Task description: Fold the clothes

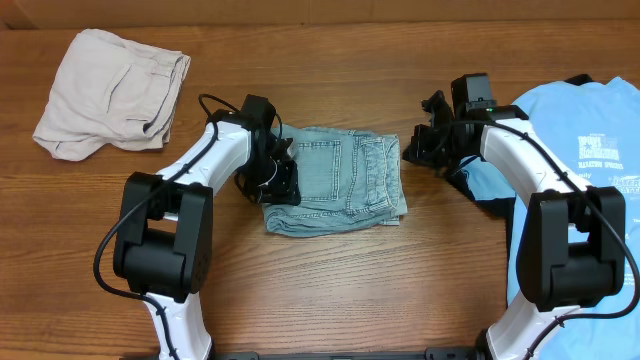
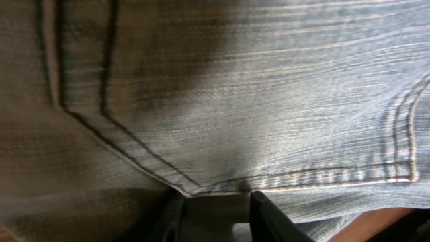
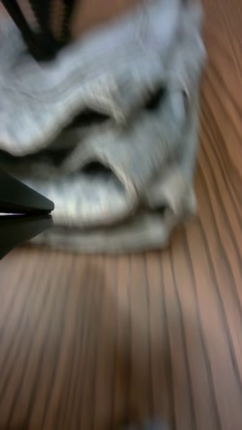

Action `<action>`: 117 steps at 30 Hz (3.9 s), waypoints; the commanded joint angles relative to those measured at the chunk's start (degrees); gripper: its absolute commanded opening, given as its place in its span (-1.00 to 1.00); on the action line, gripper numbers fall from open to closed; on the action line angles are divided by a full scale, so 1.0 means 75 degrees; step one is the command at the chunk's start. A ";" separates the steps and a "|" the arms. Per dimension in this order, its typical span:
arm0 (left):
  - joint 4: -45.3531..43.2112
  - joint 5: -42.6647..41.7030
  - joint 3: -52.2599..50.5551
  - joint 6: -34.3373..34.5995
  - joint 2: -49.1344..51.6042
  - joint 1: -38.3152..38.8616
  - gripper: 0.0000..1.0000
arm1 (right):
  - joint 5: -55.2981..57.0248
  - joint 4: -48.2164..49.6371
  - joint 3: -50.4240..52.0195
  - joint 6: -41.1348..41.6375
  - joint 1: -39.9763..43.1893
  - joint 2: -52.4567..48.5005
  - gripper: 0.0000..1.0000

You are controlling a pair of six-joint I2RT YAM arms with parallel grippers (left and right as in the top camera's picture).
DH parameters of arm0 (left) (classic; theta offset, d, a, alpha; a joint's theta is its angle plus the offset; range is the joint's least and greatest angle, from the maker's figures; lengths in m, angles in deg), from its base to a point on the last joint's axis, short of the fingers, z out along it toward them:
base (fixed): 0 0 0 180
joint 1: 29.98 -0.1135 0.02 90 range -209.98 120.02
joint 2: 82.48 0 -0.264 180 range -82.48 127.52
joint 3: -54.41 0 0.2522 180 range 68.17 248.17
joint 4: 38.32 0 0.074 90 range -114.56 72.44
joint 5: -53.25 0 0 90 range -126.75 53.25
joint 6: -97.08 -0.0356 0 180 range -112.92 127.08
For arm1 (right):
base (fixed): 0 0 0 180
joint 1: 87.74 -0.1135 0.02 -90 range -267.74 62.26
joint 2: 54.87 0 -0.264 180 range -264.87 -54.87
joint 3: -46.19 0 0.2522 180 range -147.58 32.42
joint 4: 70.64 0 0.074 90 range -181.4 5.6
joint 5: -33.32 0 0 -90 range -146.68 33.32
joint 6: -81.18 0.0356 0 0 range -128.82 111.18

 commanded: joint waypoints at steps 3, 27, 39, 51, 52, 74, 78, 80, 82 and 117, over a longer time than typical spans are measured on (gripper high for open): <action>0.0076 0.0606 -0.0236 -0.0085 0.0035 -0.0044 -0.10 | -0.0175 -0.0055 -0.0259 -0.0557 0.0277 0.0061 -0.85; -0.0070 0.0609 -0.0236 -0.0032 0.0035 -0.0044 0.40 | 0.0064 0.0047 -0.0455 -0.0431 -0.0519 0.0143 -0.92; -0.0134 0.0595 -0.0207 -0.0029 0.0035 -0.0047 0.54 | 0.0058 -0.0175 -0.0694 0.0784 0.0236 0.0128 -0.30; 0.0918 0.0000 0.0988 -0.0064 0.0032 -0.0224 0.69 | -0.1107 -0.1346 -0.1046 -0.1218 -0.0376 0.1070 -0.52; 0.0985 -0.0003 0.1131 -0.0064 0.0032 -0.0224 0.69 | -0.1026 -0.1396 -0.1000 -0.1215 -0.0530 0.1029 -0.60; 0.0819 0.1527 0.0933 0.0321 0.0035 -0.0364 1.00 | 0.1081 -0.0446 0.0796 0.0726 -0.1207 -0.0449 -0.75; 0.0262 0.1518 0.0408 0.0370 0.0035 -0.0629 1.00 | 0.1084 -0.0420 0.0796 0.0726 -0.1207 -0.0449 -0.74; -0.0090 0.1428 0.0114 0.0391 0.0035 -0.0793 0.99 | 0.1081 -0.0396 0.0796 0.0726 -0.1207 -0.0449 -0.74; -0.0519 0.1003 -0.0210 0.0425 0.0035 -0.0991 1.00 | 0.1081 -0.0367 0.0796 0.0726 -0.1207 -0.0449 -0.74; -0.2623 -0.2847 -0.0664 0.2028 0.1230 -0.1358 0.52 | 0.0909 -0.0321 0.0796 0.0723 -0.1207 -0.0446 -0.74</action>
